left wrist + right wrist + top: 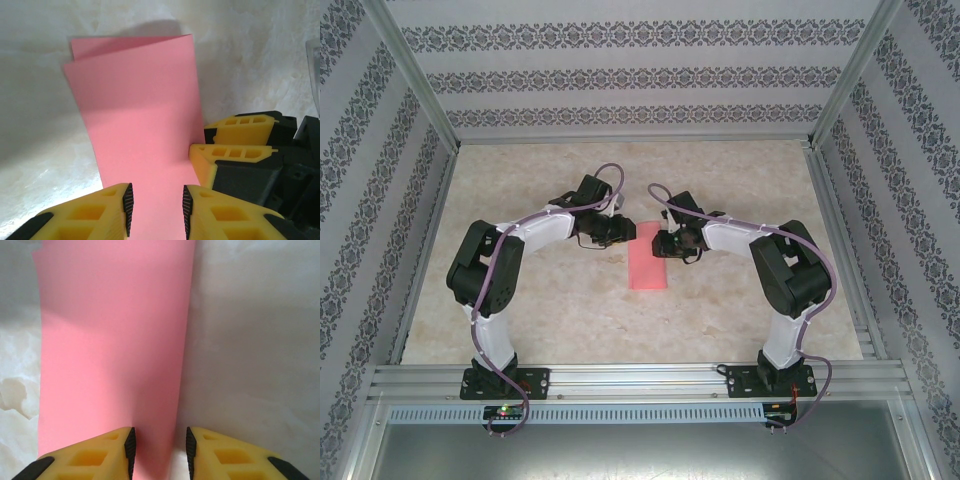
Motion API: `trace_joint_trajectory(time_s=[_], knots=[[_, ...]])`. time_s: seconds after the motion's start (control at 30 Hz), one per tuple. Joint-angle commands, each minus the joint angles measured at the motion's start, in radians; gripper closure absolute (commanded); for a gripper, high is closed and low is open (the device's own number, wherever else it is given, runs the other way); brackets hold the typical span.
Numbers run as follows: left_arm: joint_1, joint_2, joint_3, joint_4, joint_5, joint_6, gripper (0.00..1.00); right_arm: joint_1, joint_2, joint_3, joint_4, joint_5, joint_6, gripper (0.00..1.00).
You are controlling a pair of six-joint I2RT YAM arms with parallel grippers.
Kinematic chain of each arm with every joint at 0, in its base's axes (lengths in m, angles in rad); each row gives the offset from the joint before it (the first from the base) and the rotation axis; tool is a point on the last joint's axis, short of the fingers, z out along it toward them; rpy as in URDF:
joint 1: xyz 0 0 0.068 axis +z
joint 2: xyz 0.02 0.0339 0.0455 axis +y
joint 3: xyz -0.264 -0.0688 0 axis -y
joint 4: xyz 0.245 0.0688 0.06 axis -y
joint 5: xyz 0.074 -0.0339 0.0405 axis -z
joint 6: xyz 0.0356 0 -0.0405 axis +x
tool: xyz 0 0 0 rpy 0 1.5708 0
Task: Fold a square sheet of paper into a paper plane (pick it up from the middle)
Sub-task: Hold the square sheet of paper at the center of the table.
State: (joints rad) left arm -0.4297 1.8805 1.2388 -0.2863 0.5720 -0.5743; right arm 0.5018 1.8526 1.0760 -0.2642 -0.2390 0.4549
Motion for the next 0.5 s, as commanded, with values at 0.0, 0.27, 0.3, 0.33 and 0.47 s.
trace_joint_trajectory(time_s=[0.0,0.27,0.3,0.33,0.47], knots=[[0.014,-0.045,-0.009,-0.031,-0.005,0.025,0.65,0.013,0.026,0.028,-0.041,0.032,-0.012,0.65],[0.019,-0.047,-0.021,-0.028,-0.001,0.022,0.65,0.011,0.032,0.019,-0.031,0.049,0.042,0.65],[0.019,-0.046,-0.021,-0.028,0.002,0.021,0.65,0.011,0.03,0.015,-0.022,0.048,0.05,0.65],[0.019,-0.047,-0.021,-0.027,0.002,0.021,0.65,0.009,0.026,0.011,-0.016,0.049,0.057,0.65],[0.019,-0.045,-0.021,-0.025,0.003,0.02,0.65,0.002,0.019,-0.002,0.004,0.039,0.08,0.64]])
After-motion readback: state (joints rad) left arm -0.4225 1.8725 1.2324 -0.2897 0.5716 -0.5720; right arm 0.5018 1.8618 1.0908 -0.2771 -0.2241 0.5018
